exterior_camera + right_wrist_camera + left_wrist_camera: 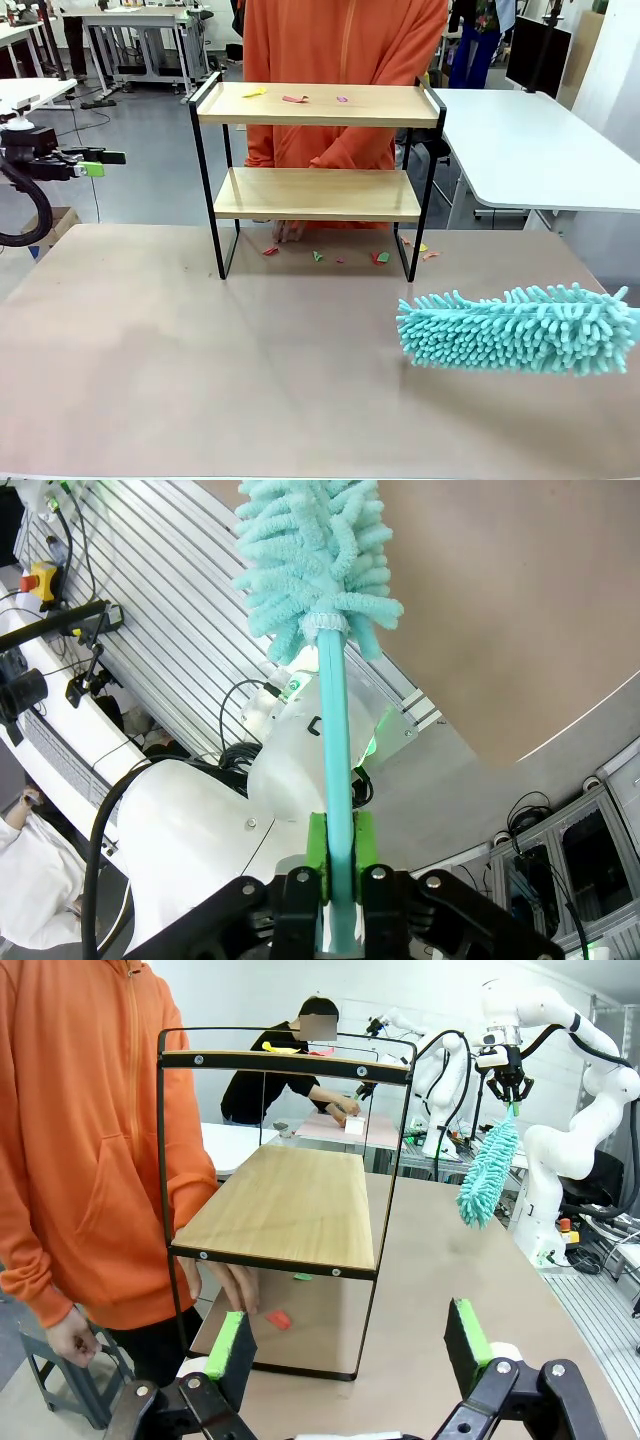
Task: Clean the shelf.
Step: Clean the specific section of the Shelf indicated by the human with the Duster.
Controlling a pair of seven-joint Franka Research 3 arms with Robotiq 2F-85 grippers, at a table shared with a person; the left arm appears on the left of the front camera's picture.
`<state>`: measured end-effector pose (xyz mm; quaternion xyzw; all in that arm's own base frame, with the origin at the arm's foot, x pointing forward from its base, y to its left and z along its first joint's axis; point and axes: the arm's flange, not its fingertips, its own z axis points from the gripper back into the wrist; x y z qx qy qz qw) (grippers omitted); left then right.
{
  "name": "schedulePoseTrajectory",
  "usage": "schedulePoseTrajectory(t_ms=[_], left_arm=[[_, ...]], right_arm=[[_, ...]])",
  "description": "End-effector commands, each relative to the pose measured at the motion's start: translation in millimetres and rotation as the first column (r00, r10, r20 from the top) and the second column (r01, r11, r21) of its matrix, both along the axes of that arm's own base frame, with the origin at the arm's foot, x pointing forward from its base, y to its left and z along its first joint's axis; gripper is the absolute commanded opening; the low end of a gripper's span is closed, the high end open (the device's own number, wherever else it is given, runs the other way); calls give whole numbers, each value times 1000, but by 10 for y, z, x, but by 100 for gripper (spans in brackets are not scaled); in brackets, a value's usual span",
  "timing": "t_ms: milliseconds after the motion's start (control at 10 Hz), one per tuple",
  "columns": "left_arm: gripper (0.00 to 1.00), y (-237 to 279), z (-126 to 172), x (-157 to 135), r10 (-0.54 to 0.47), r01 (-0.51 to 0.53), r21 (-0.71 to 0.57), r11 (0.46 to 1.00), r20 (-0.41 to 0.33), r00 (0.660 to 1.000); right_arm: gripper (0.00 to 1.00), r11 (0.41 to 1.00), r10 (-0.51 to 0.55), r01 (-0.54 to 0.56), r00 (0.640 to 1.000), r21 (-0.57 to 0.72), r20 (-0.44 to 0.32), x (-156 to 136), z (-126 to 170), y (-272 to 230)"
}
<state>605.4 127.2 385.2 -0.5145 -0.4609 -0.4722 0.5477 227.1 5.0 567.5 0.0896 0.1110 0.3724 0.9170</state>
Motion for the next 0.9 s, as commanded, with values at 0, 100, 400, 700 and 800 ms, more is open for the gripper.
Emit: schedulePoseTrajectory(t_ms=[0,100,400,700,800], left_arm=[[100,8,1,-18,-6,6,6,1000,16,1000],[100,8,1,-18,-6,6,6,1000,16,1000],[100,8,1,-18,-6,6,6,1000,16,1000],[100,8,1,-18,-6,6,6,1000,16,1000],[100,8,1,-18,-6,6,6,1000,16,1000]], right_arm=[[13,1000,0,0,1000,0,0,0,0,0],[13,997,-80,80,997,3,23,220,-18,271],[13,960,-278,273,957,66,88,544,-240,1067],[13,903,-416,400,906,153,83,809,-508,1843],[13,894,-443,424,887,148,134,896,-584,2125]])
